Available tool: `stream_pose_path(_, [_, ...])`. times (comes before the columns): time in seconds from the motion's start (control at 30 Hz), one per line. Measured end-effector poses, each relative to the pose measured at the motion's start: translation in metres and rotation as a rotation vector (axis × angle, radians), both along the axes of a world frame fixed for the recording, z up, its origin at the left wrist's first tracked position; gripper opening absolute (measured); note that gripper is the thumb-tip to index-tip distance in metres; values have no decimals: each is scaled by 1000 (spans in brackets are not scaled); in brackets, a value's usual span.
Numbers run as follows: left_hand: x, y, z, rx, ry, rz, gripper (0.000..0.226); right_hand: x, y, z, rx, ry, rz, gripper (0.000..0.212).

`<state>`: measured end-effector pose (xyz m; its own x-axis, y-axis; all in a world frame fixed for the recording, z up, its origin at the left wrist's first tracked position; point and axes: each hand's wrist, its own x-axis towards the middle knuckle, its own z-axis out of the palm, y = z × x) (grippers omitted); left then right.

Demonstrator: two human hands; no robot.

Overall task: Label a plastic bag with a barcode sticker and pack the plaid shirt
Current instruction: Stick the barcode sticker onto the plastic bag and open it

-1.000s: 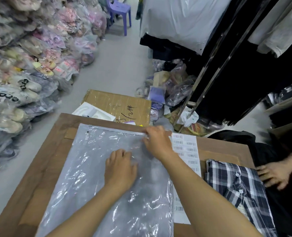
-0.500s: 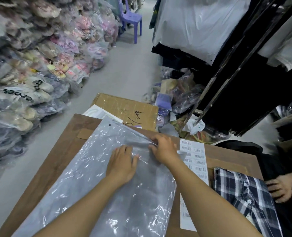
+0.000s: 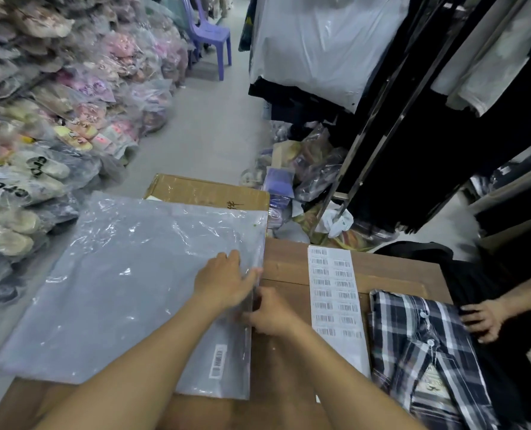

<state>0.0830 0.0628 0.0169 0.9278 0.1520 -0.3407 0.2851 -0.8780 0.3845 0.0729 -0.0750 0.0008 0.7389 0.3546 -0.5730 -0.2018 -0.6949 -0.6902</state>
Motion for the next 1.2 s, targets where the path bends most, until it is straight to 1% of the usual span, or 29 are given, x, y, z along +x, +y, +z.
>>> stream_pose_path(0.03, [-1, -3, 2, 46, 11, -15, 61, -3, 0, -1, 3, -22, 33, 33])
stream_pose_path(0.1, [-2, -9, 4, 113, 27, -32, 65, -2, -5, 1, 45, -5, 83, 21])
stream_pose_path(0.17, [-2, -13, 8, 135, 24, -38, 55, 1, -14, 4, 89, 54, 82, 29])
stream_pose_path(0.2, [-2, -14, 10, 148, 20, -55, 49, 1, -18, 7, 111, 85, 55, 29])
stream_pose_path(0.27, [-5, -15, 15, 187, 20, -115, 40, 4, -25, 13, 173, 128, -56, 20])
stream_pose_path(0.37, [-18, -15, 20, 225, 31, -167, 34, 17, -25, 15, 245, 123, -364, 10])
stream_pose_path(0.4, [-22, -15, 21, 230, 27, -177, 33, 23, -23, 12, 252, 112, -462, 10])
stream_pose_path(0.47, [-31, -16, 22, 225, 8, -185, 30, 32, -18, 7, 223, 91, -546, 21])
stream_pose_path(0.53, [-37, -15, 24, 206, -26, -173, 28, 33, -12, 3, 147, 109, -509, 30])
stream_pose_path(0.6, [-40, -13, 27, 192, -70, -141, 28, 31, -9, 2, 97, 112, -459, 29])
stream_pose_path(0.7, [-39, -5, 33, 146, -123, -56, 27, 26, -5, 1, 79, 111, -425, 28])
stream_pose_path(0.8, [-32, 3, 44, 121, -169, 7, 19, 19, -3, -2, -28, 34, -326, 27])
stream_pose_path(0.87, [-26, 10, 55, 167, -206, 10, 18, 18, -2, -4, -85, -34, -300, 26])
stream_pose_path(0.93, [-19, 18, 69, 241, -257, 24, 19, 20, -4, -6, -150, -105, -284, 19])
stream_pose_path(1.0, [-13, 26, 81, 299, -312, 38, 18, 22, -7, -10, -183, -131, -291, 14])
stream_pose_path(1.03, [-10, 29, 86, 308, -336, 34, 18, 24, -9, -13, -180, -121, -299, 15])
stream_pose_path(1.1, [-8, 29, 90, 282, -349, 3, 24, 26, -8, -11, -107, -95, -332, 16])
stream_pose_path(1.2, [-12, 22, 90, 246, -316, -69, 24, 32, -3, 3, 157, -74, -506, 12])
